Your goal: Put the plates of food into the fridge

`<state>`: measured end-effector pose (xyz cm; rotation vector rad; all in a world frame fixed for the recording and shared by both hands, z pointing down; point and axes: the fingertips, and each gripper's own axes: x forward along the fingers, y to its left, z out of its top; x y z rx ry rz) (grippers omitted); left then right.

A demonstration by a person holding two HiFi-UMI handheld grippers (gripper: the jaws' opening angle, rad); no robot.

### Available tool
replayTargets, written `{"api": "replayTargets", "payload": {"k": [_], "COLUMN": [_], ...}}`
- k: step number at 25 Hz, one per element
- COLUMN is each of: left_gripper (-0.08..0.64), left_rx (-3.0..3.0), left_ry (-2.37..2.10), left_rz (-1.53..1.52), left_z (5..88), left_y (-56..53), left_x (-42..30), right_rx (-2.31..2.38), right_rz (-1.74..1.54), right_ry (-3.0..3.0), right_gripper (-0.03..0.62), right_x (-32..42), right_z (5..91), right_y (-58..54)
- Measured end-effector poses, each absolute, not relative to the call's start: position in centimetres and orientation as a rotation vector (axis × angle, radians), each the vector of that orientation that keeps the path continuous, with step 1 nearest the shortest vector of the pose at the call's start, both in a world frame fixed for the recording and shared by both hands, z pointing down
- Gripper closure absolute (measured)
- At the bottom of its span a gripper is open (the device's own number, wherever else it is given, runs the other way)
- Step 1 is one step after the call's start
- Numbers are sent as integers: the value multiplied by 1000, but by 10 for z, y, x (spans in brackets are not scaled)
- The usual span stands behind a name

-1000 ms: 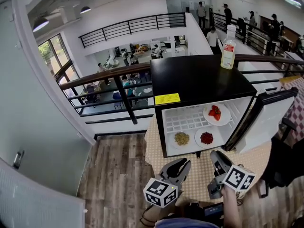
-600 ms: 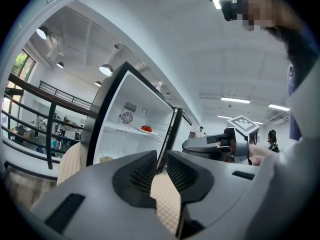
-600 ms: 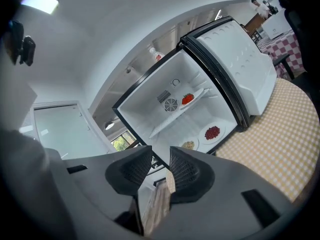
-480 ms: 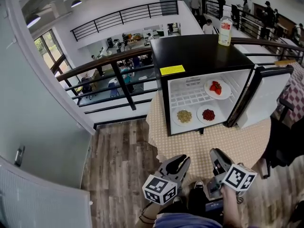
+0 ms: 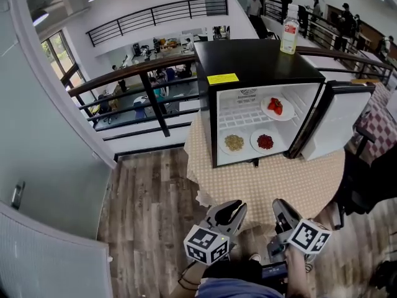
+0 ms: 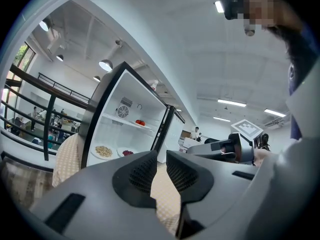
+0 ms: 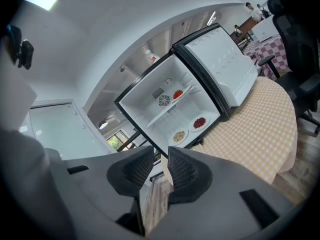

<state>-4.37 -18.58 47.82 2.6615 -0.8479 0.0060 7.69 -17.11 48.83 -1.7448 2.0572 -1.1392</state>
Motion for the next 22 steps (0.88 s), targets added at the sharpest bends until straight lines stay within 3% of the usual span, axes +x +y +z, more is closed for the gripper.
{"api": "replayTargets", "payload": {"k": [10,22], "left_gripper": [499,499], "left_rx": [2649,2695], "left_ry": [-863,-809], "left_rz": [-19,53], "left_z": [471,469], "left_y": [-163,-52], "left_x": [-15,44], "right_rx": [-1725,-1626], "right_rz": [-1168,-1224], "right_ry": [2053,2078], "right_gripper": [500,500], "right_x": [105,136], "right_z": [497,507], "right_y": [-133,-25]}}
